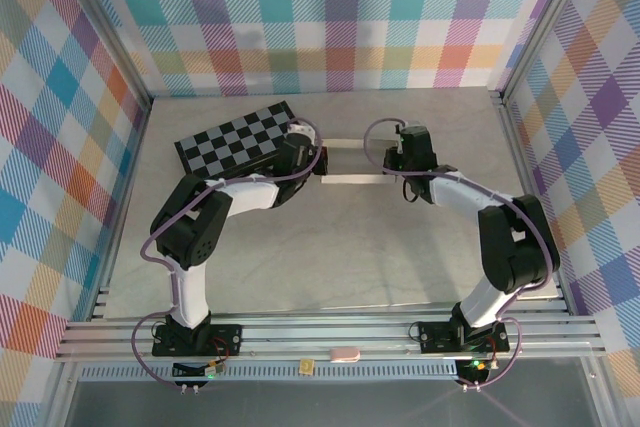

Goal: Fold the paper box

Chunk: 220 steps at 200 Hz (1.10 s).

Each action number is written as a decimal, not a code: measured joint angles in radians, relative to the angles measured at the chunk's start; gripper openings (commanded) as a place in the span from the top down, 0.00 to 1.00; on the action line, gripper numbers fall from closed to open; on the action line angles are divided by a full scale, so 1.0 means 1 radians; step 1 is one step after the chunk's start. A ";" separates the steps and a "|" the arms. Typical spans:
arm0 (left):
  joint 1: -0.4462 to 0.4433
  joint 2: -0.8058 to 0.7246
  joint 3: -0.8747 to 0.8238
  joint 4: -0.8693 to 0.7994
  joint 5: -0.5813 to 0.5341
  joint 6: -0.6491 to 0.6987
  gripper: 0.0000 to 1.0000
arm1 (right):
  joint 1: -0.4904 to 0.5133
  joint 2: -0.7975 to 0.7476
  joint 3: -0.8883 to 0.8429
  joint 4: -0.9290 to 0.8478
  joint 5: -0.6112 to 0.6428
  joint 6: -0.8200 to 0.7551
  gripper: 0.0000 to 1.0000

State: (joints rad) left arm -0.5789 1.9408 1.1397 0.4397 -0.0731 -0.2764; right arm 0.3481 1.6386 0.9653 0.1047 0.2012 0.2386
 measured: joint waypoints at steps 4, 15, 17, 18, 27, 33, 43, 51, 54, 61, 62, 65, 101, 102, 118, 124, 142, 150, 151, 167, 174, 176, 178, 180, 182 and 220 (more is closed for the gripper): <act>-0.002 0.000 -0.005 0.004 -0.003 0.001 1.00 | 0.000 -0.001 -0.005 0.002 0.000 0.000 1.00; -0.010 -0.001 -0.019 0.018 -0.016 0.004 1.00 | 0.000 -0.005 -0.019 0.010 0.004 0.001 1.00; -0.010 -0.002 -0.021 0.021 -0.018 0.005 1.00 | 0.001 -0.006 -0.021 0.010 0.005 0.001 1.00; -0.011 -0.002 -0.021 0.021 -0.019 0.005 1.00 | 0.001 -0.006 -0.022 0.011 0.005 0.001 1.00; -0.016 -0.003 -0.027 0.031 -0.028 0.008 1.00 | 0.003 -0.010 -0.026 0.011 0.011 0.001 1.00; -0.020 -0.003 -0.031 0.035 -0.035 0.011 1.00 | 0.005 -0.011 -0.028 0.012 0.018 0.001 1.00; -0.026 -0.003 -0.035 0.040 -0.049 0.016 1.00 | 0.007 -0.012 -0.029 0.011 0.024 0.002 1.00; -0.030 -0.003 -0.038 0.045 -0.061 0.019 1.00 | 0.009 -0.012 -0.029 0.012 0.029 0.002 1.00; -0.032 -0.003 -0.038 0.046 -0.065 0.021 1.00 | 0.009 -0.012 -0.029 0.011 0.031 0.002 1.00; -0.035 -0.003 -0.039 0.046 -0.076 0.026 1.00 | 0.010 -0.012 -0.029 0.010 0.035 0.005 1.00; -0.036 -0.003 -0.039 0.047 -0.079 0.027 1.00 | 0.010 -0.012 -0.029 0.009 0.035 0.005 1.00; -0.038 -0.003 -0.039 0.046 -0.082 0.029 1.00 | 0.011 -0.012 -0.028 0.008 0.036 0.006 1.00; -0.054 -0.002 -0.039 0.039 -0.130 0.043 1.00 | 0.014 -0.012 0.017 -0.081 0.046 0.038 0.82; -0.054 -0.002 -0.039 0.039 -0.131 0.043 1.00 | 0.014 -0.012 0.019 -0.087 0.046 0.044 0.81; -0.061 0.000 -0.039 0.039 -0.142 0.047 1.00 | 0.015 -0.014 0.039 -0.156 0.045 0.077 0.69; -0.063 0.000 -0.039 0.039 -0.147 0.049 1.00 | 0.016 -0.018 0.040 -0.177 0.045 0.100 0.65; -0.069 0.003 -0.037 0.039 -0.157 0.054 1.00 | 0.018 -0.044 0.040 -0.247 0.034 0.164 0.57; -0.070 0.005 -0.036 0.040 -0.158 0.056 1.00 | 0.019 -0.066 0.039 -0.271 0.023 0.200 0.55; -0.070 0.006 -0.035 0.040 -0.159 0.056 1.00 | 0.020 -0.068 0.039 -0.273 0.022 0.201 0.54; -0.072 0.013 -0.029 0.042 -0.164 0.058 1.00 | 0.021 -0.124 0.030 -0.304 0.000 0.274 0.51; -0.072 0.016 -0.026 0.042 -0.165 0.060 1.00 | 0.022 -0.153 0.021 -0.311 -0.010 0.310 0.51; -0.073 0.017 -0.024 0.043 -0.165 0.060 1.00 | 0.022 -0.163 0.018 -0.314 -0.013 0.324 0.51; -0.073 0.017 -0.024 0.042 -0.165 0.060 1.00 | 0.022 -0.169 0.015 -0.314 -0.014 0.333 0.51; -0.074 0.018 -0.024 0.043 -0.166 0.060 1.00 | 0.023 -0.178 0.012 -0.315 -0.018 0.341 0.51; -0.074 0.018 -0.023 0.043 -0.165 0.061 1.00 | 0.023 -0.189 0.008 -0.317 -0.023 0.355 0.51; -0.074 0.027 -0.011 0.042 -0.166 0.061 1.00 | 0.049 -0.326 -0.046 -0.331 -0.034 0.657 0.49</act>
State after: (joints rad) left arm -0.6533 1.9682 1.1286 0.4816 -0.2390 -0.2157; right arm 0.3973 1.3125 0.9192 -0.2260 0.1673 0.8959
